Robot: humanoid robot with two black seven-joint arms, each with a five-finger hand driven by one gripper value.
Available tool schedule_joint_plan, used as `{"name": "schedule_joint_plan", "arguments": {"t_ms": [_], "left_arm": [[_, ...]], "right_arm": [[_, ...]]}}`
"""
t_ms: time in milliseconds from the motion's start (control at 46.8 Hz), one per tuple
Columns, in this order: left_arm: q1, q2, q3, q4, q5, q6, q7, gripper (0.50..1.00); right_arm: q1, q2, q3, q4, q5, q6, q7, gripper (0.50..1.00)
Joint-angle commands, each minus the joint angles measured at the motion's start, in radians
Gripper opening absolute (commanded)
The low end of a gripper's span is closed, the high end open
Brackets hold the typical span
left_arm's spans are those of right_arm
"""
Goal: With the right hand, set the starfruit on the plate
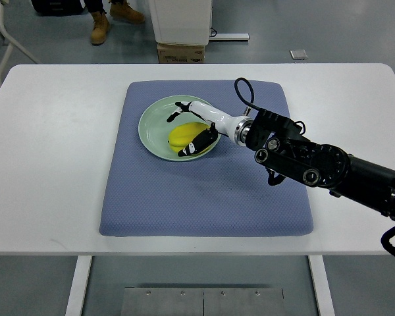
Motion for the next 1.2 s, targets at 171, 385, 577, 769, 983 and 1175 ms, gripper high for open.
{"name": "schedule_joint_plan", "arguments": {"t_ms": [171,385,577,769,983,1175], "left_arm": [[0.000,0.000,-0.001,0.000,0.000,0.000,0.000,1.000],[0.000,0.000,-0.001,0.000,0.000,0.000,0.000,1.000],[0.000,0.000,-0.001,0.000,0.000,0.000,0.000,1.000],[0.000,0.000,0.001,0.000,0.000,0.000,0.000,1.000],[0.000,0.000,0.001,0.000,0.000,0.000,0.000,1.000],[0.000,0.000,0.001,0.000,0.000,0.000,0.000,1.000]], "right_arm": [[0.003,0.000,0.031,-0.004,0.003,0.000,0.002,1.000],[0.005,0.000,0.126,-0.006,0.037,0.000,-0.003,1.000],[0.003,0.000,0.222,-0.007,0.092,0.000,-0.006,1.000],[-0.035,0.000,0.371,-0.038,0.140,-0.005,-0.006,1.000],[-0.115,0.000,0.548,-0.070,0.161,-0.032,-0.006,1.000],[-0.156,0.000,0.655,-0.086,0.238,-0.094,-0.009,1.000]]}}
